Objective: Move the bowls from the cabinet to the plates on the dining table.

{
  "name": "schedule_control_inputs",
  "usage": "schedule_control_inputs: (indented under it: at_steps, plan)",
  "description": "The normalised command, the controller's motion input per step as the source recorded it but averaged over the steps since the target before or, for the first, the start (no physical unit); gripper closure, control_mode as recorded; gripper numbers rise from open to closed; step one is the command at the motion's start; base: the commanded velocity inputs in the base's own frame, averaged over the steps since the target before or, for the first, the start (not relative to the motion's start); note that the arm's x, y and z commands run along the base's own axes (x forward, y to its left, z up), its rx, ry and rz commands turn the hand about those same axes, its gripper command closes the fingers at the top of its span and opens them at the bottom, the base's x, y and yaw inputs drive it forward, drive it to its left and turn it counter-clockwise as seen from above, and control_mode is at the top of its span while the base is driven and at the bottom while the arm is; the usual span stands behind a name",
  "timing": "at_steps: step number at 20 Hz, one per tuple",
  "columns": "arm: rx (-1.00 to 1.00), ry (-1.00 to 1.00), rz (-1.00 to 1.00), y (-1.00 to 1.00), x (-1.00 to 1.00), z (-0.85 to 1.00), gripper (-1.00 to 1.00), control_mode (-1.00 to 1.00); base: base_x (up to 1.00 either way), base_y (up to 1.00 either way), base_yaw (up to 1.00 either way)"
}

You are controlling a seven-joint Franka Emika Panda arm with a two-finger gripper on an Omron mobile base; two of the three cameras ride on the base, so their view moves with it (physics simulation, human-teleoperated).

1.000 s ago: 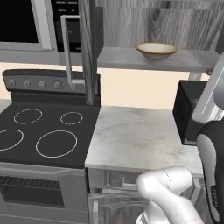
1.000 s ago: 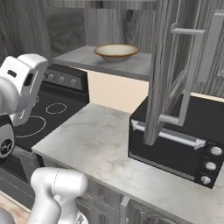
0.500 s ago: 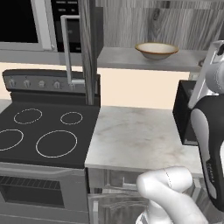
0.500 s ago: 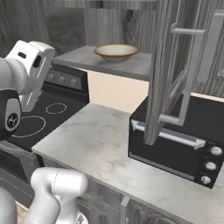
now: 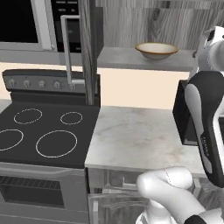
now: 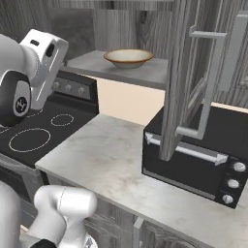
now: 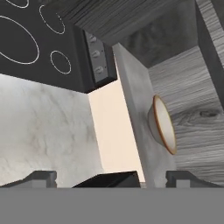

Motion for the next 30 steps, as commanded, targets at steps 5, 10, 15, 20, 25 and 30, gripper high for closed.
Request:
schedule_control_inputs:
  at_steps: [5,10,15,20,25,30]
  plan:
    - [-0.03,0.06,-0.01,-0.02,0.29,0.1,-1.0,-1.0,0.0,0.0,0.0]
    - [-0.04,0.0,0.0,-0.04,0.34,0.0,-1.0,-1.0,0.0,0.0,0.0]
    - [-0.04,-0.01,0.0,-0.09,0.44,0.0,-1.0,-1.0,0.0,0.0,0.0]
    - [-0.05,-0.02,0.0,-0.11,0.46,0.0,-1.0,-1.0,0.0,0.0,0.0]
    - [-0.04,-0.01,0.0,-0.08,0.47,0.0,-1.0,-1.0,0.0,0.0,0.0]
    - [-0.05,0.0,-0.01,-0.07,0.49,-0.04,-1.0,-1.0,0.0,0.0,0.0]
